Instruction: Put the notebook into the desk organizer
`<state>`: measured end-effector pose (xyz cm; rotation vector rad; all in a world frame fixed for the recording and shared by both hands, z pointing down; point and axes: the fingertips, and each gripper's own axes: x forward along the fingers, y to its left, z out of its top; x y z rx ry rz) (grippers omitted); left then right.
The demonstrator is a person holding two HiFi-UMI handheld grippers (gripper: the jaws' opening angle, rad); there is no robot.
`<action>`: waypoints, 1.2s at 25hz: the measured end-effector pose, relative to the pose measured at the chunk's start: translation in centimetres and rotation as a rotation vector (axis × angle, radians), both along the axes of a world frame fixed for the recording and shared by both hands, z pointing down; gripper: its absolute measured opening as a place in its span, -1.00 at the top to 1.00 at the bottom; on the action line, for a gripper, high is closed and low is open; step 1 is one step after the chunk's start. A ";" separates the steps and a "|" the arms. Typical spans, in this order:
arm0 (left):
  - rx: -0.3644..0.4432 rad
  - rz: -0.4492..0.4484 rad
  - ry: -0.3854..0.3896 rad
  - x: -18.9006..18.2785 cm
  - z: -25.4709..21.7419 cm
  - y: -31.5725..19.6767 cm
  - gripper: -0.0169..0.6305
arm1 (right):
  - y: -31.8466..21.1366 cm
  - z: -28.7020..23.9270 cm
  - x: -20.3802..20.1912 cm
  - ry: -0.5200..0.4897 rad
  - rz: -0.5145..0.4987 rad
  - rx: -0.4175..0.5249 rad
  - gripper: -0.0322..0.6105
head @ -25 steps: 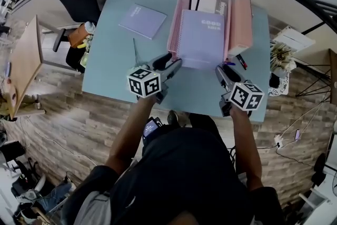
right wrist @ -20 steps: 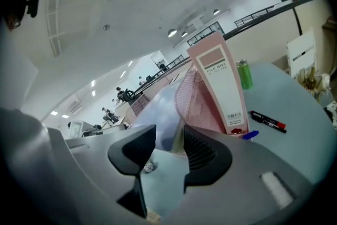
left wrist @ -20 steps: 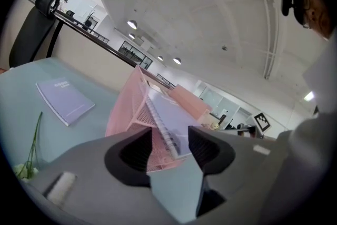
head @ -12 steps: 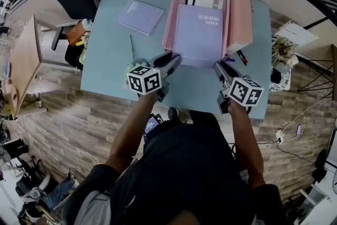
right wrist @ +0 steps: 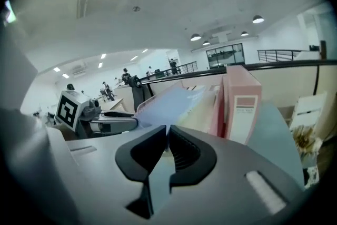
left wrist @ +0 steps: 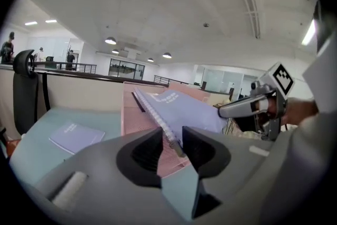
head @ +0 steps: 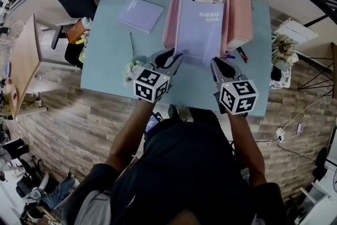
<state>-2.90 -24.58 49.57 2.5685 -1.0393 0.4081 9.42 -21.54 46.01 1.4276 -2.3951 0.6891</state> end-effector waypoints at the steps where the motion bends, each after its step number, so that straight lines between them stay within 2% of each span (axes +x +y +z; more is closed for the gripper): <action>1: 0.019 0.010 -0.022 0.2 -0.3 0.3 0.42 | 0.2 -0.4 -0.8 0.015 -0.022 0.014 0.82; 3: 0.055 0.024 -0.078 0.4 -0.8 0.7 0.42 | 0.5 -0.7 -1.8 0.017 -0.040 0.021 0.83; 5: 0.078 0.015 -0.104 0.1 -1.1 0.9 0.43 | 0.7 -0.1 -1.4 -0.003 -0.010 0.003 0.82; 10: 0.027 -0.037 -0.061 -1.6 0.2 0.8 0.43 | 1.1 3.7 1.9 -0.010 0.087 -0.091 0.74; 11: 0.015 -0.041 -0.057 -1.8 0.6 1.0 0.43 | 1.2 4.3 2.2 -0.027 0.106 -0.101 0.62; 12: 0.005 -0.043 -0.053 -2.0 1.0 1.1 0.43 | 1.2 4.8 2.5 -0.068 0.129 -0.110 0.42; 14: -0.018 -0.045 -0.039 -2.2 1.5 1.5 0.43 | 1.1 5.4 2.6 -0.214 0.169 -0.141 0.16; 17: -0.056 -0.049 -0.004 -2.4 2.1 2.1 0.43 | 1.2 6.2 0.6 -0.527 0.132 -0.247 0.10; 18: -0.064 -0.049 0.002 -2.4 2.2 2.2 0.43 | 1.3 6.2 -0.2 -0.608 0.112 -0.276 0.11; 19: -0.066 -0.047 0.003 -2.3 2.2 2.4 0.43 | 1.3 6.3 -0.6 -0.635 0.105 -0.286 0.14; 20: -0.062 -0.042 -0.004 -2.3 2.2 2.6 0.43 | 1.4 6.3 -0.7 -0.598 0.108 -0.278 0.34; 21: -0.051 -0.036 -0.016 -2.2 2.0 2.9 0.43 | 1.5 6.2 -0.6 -0.518 0.111 -0.255 0.54; 23: -0.014 -0.021 -0.051 -2.0 1.3 3.5 0.43 | 1.9 5.3 -0.9 -0.336 0.097 -0.202 0.66; 26: 0.035 0.004 -0.088 -1.5 0.1 4.9 0.43 | 3.2 3.8 -2.5 -0.134 0.036 -0.148 0.69; 30: 0.050 0.046 -0.108 -1.5 -0.5 7.4 0.43 | 5.8 3.5 -3.5 -0.064 0.001 -0.146 0.69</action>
